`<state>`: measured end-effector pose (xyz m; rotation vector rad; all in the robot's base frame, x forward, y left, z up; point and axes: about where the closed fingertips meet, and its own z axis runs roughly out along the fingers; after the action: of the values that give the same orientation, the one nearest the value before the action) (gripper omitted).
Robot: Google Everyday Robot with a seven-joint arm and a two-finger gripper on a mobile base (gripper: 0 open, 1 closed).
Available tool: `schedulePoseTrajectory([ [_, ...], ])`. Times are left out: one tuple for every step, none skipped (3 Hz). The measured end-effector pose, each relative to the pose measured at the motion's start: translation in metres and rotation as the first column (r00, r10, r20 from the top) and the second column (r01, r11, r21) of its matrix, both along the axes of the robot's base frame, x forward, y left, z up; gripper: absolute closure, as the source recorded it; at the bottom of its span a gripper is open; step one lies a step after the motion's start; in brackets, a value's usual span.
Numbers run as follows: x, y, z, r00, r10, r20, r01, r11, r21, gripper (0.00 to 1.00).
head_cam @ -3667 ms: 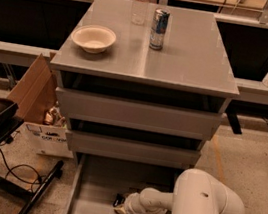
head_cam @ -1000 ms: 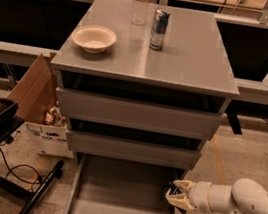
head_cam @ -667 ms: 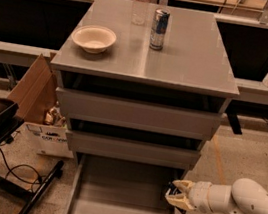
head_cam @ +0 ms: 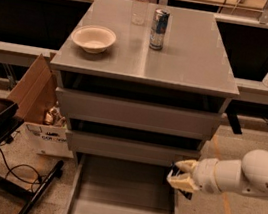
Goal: Pick rxbar blueberry from bottom drawer and place on counter
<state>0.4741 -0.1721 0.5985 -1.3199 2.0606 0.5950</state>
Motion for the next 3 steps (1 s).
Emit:
schedulePoseTrajectory([
  [0.011, 0.012, 0.090, 0.9992, -0.035, 0.021, 0.036, 0.997, -0.068, 1.00],
  [0.034, 0.021, 0.195, 0.9895, -0.085, 0.118, 0.103, 0.982, -0.160, 1.00],
  [0.078, 0.041, 0.302, 0.9514, -0.105, 0.290, 0.183, 0.949, -0.258, 1.00],
])
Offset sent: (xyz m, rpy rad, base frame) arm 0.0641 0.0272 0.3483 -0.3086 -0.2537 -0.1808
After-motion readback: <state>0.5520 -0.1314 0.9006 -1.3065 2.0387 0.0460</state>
